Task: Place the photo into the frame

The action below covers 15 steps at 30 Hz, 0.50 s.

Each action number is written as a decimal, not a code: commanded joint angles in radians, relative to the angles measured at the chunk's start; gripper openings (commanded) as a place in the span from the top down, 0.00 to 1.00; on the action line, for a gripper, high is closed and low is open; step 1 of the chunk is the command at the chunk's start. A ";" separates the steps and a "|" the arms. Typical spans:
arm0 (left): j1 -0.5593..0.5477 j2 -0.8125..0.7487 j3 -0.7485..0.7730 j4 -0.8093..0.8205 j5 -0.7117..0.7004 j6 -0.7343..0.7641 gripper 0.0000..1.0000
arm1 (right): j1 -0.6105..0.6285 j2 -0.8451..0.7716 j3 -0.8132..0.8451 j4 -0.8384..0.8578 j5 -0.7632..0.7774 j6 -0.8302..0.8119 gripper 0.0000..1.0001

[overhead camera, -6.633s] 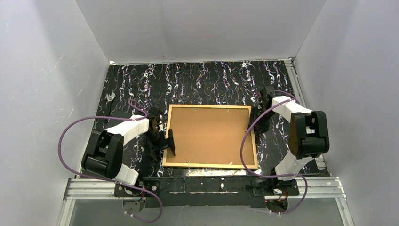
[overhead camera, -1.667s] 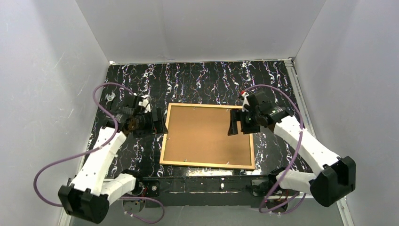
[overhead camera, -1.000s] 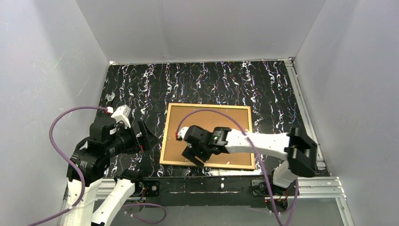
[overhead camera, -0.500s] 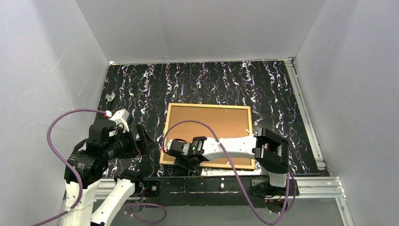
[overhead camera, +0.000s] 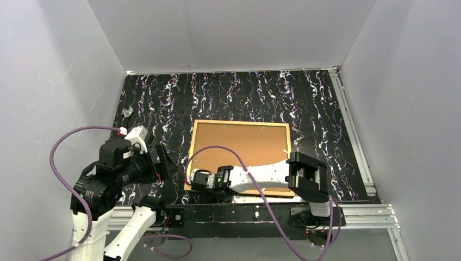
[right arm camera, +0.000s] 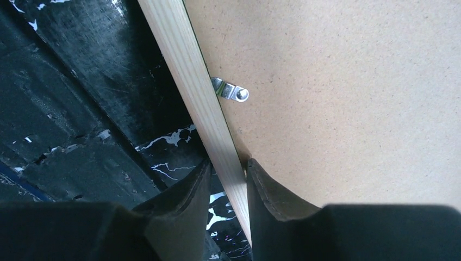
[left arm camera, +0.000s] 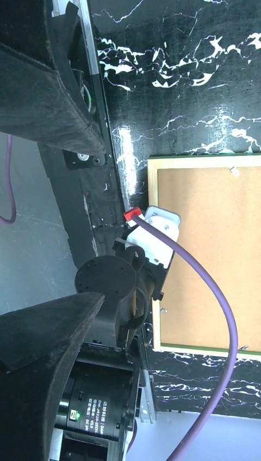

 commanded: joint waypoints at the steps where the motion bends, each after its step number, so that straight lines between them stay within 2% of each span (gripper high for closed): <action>1: 0.006 0.028 0.034 -0.064 0.005 0.030 0.02 | 0.015 0.023 0.023 -0.014 0.012 0.016 0.63; 3: 0.005 0.028 0.034 -0.066 0.009 0.034 0.02 | 0.015 0.022 0.024 -0.014 0.024 0.020 0.60; 5: 0.006 0.028 0.035 -0.066 0.010 0.035 0.02 | 0.016 0.016 0.021 -0.009 0.039 0.031 0.47; 8: 0.005 0.028 0.030 -0.068 0.017 0.036 0.02 | 0.015 -0.012 0.002 0.016 0.050 0.042 0.37; 15: 0.005 0.028 0.016 -0.065 0.024 0.039 0.02 | -0.006 -0.054 -0.027 0.054 0.002 0.056 0.35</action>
